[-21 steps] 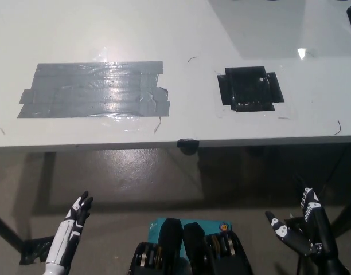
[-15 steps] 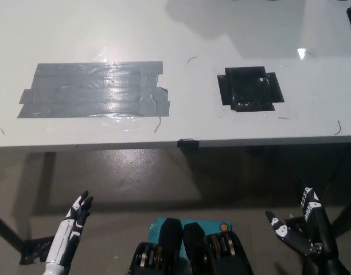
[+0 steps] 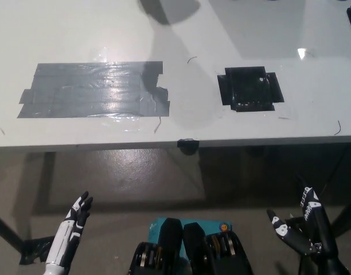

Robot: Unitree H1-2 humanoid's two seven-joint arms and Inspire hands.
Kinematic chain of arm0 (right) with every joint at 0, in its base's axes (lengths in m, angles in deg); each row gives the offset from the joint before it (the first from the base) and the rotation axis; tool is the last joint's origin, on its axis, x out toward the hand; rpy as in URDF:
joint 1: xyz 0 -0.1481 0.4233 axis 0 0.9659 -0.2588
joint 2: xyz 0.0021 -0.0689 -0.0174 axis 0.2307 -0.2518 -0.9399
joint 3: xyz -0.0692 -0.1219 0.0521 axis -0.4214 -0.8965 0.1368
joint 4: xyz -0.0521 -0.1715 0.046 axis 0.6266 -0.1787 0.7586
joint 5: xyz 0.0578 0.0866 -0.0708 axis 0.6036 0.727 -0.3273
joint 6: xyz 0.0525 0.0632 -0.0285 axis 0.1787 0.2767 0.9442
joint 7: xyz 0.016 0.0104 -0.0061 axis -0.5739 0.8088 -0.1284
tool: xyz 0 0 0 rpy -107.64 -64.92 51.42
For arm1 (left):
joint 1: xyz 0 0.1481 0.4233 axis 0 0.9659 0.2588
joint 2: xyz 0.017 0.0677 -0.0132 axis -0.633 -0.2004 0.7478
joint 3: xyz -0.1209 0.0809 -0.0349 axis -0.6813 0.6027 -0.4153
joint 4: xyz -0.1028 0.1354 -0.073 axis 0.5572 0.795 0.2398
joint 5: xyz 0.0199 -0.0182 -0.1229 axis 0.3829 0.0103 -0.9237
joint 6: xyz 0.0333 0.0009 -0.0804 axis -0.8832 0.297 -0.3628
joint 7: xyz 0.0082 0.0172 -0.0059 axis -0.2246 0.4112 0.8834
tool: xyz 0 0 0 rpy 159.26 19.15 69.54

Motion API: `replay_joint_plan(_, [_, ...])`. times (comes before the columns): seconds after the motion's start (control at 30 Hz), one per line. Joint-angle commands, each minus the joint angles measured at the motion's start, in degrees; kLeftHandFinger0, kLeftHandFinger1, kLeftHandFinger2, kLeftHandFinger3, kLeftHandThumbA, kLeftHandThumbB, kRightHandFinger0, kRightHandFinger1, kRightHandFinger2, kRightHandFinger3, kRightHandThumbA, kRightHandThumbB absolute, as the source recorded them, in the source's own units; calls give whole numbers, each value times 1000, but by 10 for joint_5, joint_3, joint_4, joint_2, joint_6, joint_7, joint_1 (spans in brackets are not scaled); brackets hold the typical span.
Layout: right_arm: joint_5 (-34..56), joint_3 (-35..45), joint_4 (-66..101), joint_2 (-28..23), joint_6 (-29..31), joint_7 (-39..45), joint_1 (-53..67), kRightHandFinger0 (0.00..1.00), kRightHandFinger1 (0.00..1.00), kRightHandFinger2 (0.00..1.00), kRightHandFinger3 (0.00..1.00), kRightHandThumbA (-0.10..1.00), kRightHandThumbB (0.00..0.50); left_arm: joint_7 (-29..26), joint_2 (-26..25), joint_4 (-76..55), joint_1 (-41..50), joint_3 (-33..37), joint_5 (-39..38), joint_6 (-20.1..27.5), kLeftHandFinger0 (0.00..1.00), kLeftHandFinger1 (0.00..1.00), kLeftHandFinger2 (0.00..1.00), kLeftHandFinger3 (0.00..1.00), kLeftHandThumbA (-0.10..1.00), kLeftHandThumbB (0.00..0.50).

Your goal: A person hands over a roll of toilet paper to the robot , and the robot inserts its right thumb into the hole in the centre to grab the roll, and then places it on the balck area on the desk.

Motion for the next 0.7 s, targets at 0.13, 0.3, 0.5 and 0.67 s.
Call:
replay_joint_plan(0.13, [5,1,6,-4,29,4,-14,1000,1000,1000,1000,662,256,-16,-6,-8,-11,-5,6,21,1000,1000,1000,1000,1000,500])
replay_joint_plan(0.3, [6,0,9,-4,26,5,-12,1000,1000,1000,1000,658,253,-18,-4,-5,-10,-7,6,24,1000,1000,1000,1000,1000,500])
replay_joint_plan(0.5, [5,1,9,-4,30,4,-12,1000,1000,1000,1000,656,254,-18,-5,-9,-10,-6,9,23,1000,1000,1000,1000,1000,498])
replay_joint_plan(0.67, [-6,4,16,0,43,-7,-11,1000,1000,1000,1000,611,253,-14,-5,-7,-11,-7,4,21,1000,1000,1000,1000,1000,500])
